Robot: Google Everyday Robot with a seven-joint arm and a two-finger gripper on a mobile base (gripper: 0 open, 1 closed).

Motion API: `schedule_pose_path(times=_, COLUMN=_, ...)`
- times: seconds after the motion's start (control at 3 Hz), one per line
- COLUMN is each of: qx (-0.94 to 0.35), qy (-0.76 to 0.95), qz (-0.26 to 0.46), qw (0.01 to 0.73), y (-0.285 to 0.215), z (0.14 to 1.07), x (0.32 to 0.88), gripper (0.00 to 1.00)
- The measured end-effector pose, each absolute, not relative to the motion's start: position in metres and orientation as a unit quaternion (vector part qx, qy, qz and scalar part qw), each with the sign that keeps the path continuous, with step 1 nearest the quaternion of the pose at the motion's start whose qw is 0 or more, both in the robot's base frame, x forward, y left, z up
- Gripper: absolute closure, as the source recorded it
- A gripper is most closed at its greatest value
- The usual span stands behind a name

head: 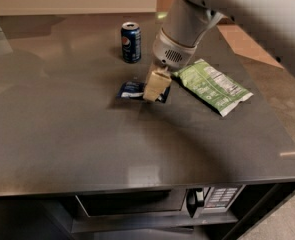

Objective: Move rxbar blueberry near pepsi can

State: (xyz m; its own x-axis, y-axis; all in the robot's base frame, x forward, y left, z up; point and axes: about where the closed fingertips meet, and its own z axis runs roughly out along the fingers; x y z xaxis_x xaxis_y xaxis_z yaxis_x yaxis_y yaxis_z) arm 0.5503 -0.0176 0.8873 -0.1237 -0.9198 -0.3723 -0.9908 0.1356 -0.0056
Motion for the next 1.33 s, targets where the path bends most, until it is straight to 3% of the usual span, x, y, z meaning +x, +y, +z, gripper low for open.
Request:
schedule_pose_path(times=0.67, qx=-0.633, qy=0.745, qz=0.122, qw=0.173, y=-0.017, z=0.899, x=0.642, gripper=1.00)
schedule_pose_path(times=1.33, qx=-0.645, qy=0.734, qz=0.115, qw=0.180, y=0.011, z=0.885, x=0.690, gripper=1.00)
